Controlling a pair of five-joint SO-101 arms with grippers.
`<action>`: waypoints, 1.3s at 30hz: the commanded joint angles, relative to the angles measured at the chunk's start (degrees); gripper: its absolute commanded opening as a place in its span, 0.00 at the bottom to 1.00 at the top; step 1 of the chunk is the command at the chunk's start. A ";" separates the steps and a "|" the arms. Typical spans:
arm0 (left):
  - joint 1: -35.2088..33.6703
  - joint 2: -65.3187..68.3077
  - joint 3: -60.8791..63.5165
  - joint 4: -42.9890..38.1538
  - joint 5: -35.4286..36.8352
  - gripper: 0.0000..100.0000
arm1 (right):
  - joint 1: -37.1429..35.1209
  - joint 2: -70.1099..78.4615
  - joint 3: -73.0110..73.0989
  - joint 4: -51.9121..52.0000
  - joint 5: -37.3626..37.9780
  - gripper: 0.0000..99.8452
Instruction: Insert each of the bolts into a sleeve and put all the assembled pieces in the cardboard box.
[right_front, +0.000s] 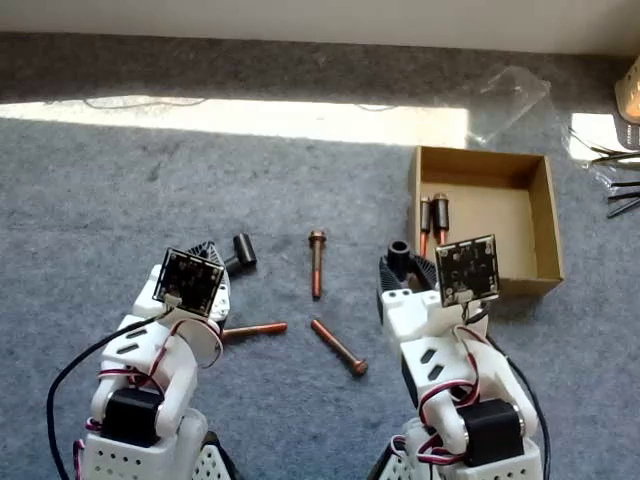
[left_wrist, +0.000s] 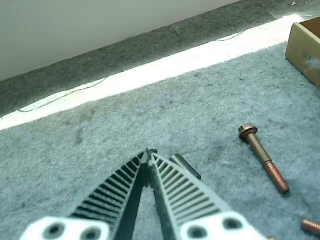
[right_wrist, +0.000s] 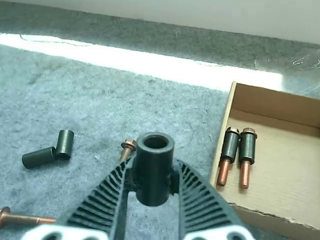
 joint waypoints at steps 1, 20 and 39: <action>0.75 0.66 -3.47 1.76 -0.35 0.01 | 0.57 -4.44 1.19 -2.51 -0.88 0.00; 10.51 52.79 -36.18 3.69 -0.26 0.01 | 7.08 -10.68 10.51 -5.85 -1.23 0.00; 18.95 96.48 -69.93 9.14 13.54 0.01 | 14.02 -10.68 13.76 -6.73 -1.32 0.00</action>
